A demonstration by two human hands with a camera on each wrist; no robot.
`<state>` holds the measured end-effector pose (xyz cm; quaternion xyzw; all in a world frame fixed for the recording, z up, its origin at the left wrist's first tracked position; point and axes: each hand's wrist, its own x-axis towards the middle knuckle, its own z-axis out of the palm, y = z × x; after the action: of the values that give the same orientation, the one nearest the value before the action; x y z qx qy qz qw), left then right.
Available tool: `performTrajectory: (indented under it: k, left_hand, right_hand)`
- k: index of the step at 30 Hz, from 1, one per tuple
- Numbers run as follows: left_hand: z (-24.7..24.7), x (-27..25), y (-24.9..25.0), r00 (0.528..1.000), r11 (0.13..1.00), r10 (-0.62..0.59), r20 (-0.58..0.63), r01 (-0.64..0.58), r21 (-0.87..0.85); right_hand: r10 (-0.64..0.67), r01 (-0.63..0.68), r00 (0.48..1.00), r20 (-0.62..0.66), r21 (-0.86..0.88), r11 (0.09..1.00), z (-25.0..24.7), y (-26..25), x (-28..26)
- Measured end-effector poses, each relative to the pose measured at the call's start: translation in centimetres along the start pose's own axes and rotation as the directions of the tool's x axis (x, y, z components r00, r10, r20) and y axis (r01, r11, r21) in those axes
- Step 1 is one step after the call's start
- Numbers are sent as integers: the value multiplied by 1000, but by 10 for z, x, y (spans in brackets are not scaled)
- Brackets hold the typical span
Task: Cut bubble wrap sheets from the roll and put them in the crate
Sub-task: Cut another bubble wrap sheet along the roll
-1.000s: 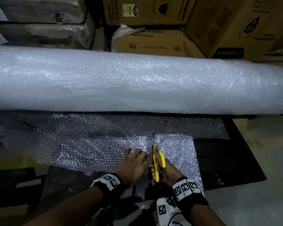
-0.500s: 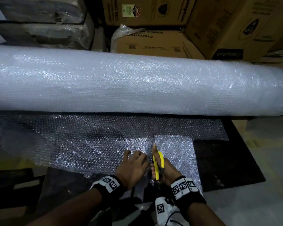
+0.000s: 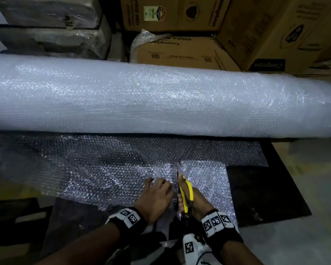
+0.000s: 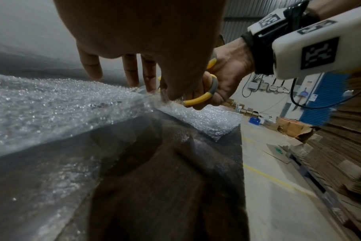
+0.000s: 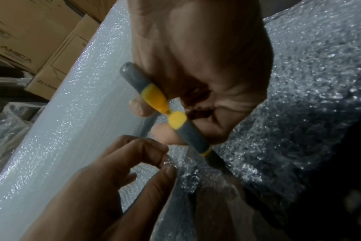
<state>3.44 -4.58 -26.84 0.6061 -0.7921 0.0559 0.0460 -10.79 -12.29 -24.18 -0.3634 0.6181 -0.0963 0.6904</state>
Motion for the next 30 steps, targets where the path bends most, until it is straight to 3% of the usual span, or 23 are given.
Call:
performTrajectory:
  k: [6, 13, 19, 24, 30]
  left_hand:
    - [2, -1, -1, 1000, 1000, -3, 12, 3, -13]
    - [-2, -1, -3, 1000, 1000, -10, 8, 10, -5]
    - [1, -3, -6, 1000, 1000, -9, -7, 9, 0]
    - [1, -2, -7, 1000, 1000, -15, -19, 15, -9]
    - [-3, -1, -11, 1000, 1000, -13, 10, 13, -24]
  right_hand:
    - [12, -13, 999, 39, 30, 999, -5, 0, -3]
    - [-37, 37, 999, -10, -14, 999, -2, 2, 0]
    - [28, -28, 998, 51, 6, 1000, -3, 4, 1]
    - [19, -19, 1000, 17, -13, 1000, -3, 8, -5]
    - [97, -94, 995, 32, -80, 992, -12, 18, -11]
